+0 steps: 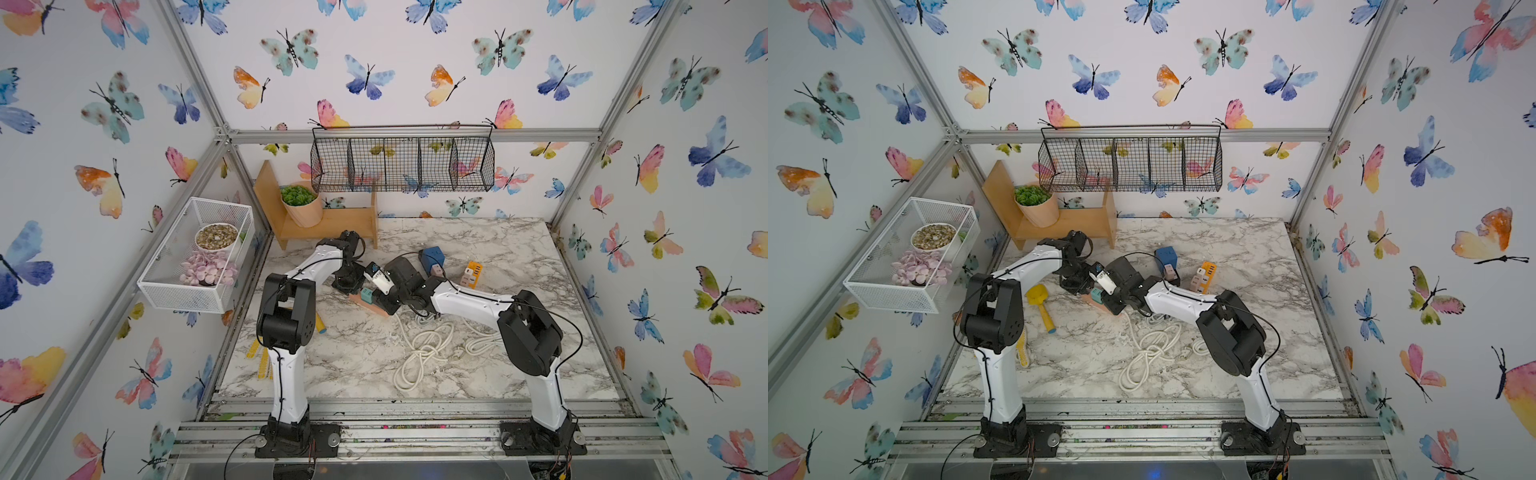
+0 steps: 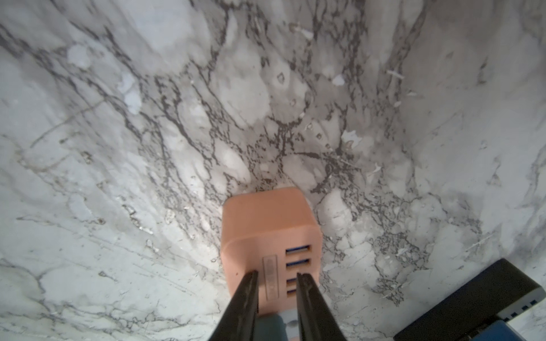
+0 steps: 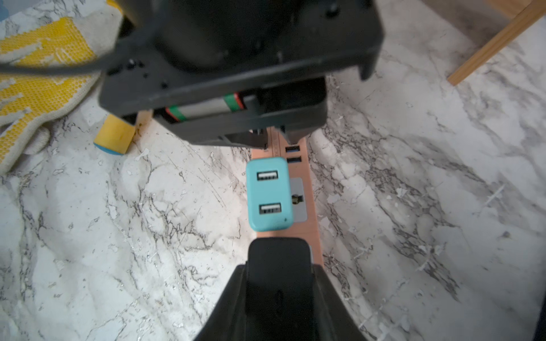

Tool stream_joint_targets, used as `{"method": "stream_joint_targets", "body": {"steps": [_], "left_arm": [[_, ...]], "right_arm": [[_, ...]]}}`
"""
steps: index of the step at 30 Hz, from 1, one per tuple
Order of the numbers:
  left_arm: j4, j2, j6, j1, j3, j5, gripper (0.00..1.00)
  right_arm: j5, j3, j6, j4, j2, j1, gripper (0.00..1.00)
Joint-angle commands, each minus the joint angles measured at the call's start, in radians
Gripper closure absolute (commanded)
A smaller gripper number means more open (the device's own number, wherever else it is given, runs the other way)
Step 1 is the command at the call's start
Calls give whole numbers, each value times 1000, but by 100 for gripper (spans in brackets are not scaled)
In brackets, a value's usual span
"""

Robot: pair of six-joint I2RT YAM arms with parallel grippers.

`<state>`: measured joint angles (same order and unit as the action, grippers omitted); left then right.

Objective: Pull the plug off the socket
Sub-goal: Remove the plug from the socket, then place the plug at the center of the board.

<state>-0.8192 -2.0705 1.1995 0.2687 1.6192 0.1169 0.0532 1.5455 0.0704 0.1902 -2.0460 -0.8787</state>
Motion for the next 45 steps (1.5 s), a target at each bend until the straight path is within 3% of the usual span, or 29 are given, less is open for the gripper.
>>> {"method": "stream_joint_targets", "body": {"steps": [1, 10, 19, 23, 27, 33, 40, 45], "left_arm": [[-41, -78, -12, 9, -49, -35, 72], [-23, -62, -24, 12, -59, -33, 71], [-56, -32, -101, 10, 131, -62, 38], [-79, -33, -142, 5, 262, -56, 29], [-95, 11, -155, 5, 303, -51, 28], [-57, 192, -252, 5, 178, -38, 26], [125, 546, -299, 6, -210, -48, 21], [116, 733, -331, 9, -393, -41, 21]], "right_arm": [[-48, 52, 12, -3, 73, 3, 98], [-18, 9, -59, -17, 121, 3, 97], [158, -181, -309, -91, 307, 3, 98], [236, -265, -401, -117, 367, 1, 98], [314, -365, -479, -193, 401, -16, 98], [371, -488, -620, -353, 390, -78, 98], [330, -595, -850, -629, 314, -137, 97], [294, -579, -943, -707, 211, -159, 95]]}}
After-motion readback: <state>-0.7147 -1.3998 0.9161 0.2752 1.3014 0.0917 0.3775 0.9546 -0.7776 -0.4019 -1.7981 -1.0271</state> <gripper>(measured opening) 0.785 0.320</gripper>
